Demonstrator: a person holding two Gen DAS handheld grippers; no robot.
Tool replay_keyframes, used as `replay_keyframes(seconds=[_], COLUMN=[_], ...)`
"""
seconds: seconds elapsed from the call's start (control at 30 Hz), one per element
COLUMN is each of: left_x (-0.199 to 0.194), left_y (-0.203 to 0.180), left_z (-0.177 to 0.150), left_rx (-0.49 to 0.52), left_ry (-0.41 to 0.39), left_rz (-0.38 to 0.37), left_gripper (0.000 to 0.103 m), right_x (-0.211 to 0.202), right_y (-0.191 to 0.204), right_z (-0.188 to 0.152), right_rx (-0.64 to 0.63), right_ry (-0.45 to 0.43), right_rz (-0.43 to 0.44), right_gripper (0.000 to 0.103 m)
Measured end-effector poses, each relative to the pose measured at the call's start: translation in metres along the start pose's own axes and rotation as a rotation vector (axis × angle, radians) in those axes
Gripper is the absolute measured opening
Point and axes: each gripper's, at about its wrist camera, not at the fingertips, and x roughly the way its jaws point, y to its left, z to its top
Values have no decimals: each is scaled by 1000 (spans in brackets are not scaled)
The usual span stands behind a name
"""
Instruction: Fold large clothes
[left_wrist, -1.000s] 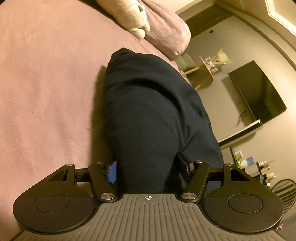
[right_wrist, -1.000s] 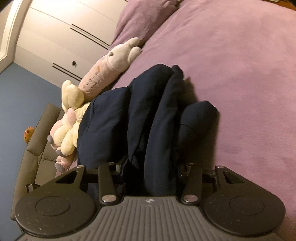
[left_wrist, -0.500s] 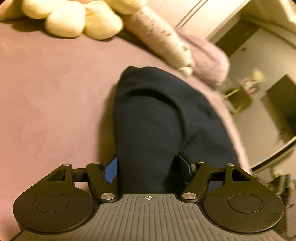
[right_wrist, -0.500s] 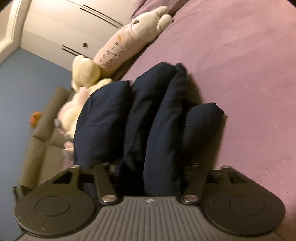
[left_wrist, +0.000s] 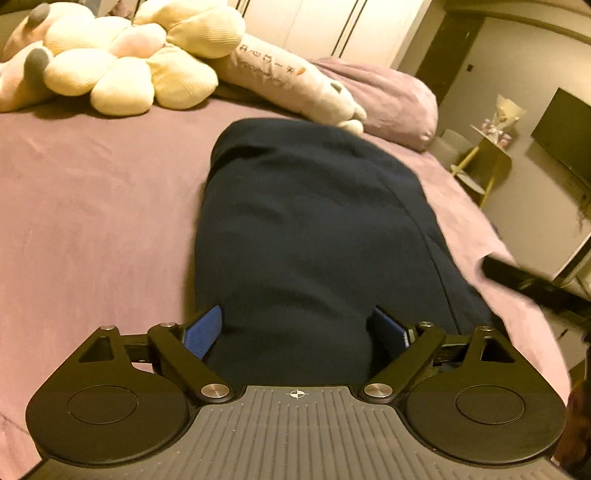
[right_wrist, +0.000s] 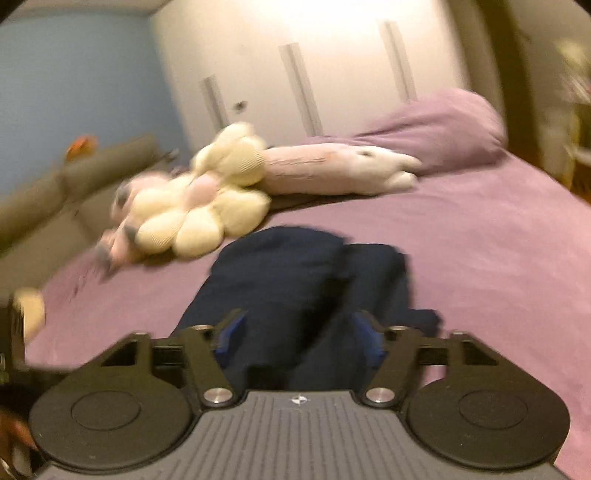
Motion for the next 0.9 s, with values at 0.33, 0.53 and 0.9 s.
replay_keyframes(seconds=[0.33,0.53,0.9], left_x=[16,-36,-92], left_y=[12,6,-15], left_z=[-10,-27,-45], left_rx=[-95,-115,-1], left_ry=[57,37,95], left_rz=[61,87,369], left_gripper=[103,103,103], right_x=[48,2,-45], right_y=[7,29,71], right_z=[-45,-27,-36], right_rx=[-112,-86,-12], right_ry=[196,181,358], right_rz=[-222,-251,-338], right_gripper=[20,58,97])
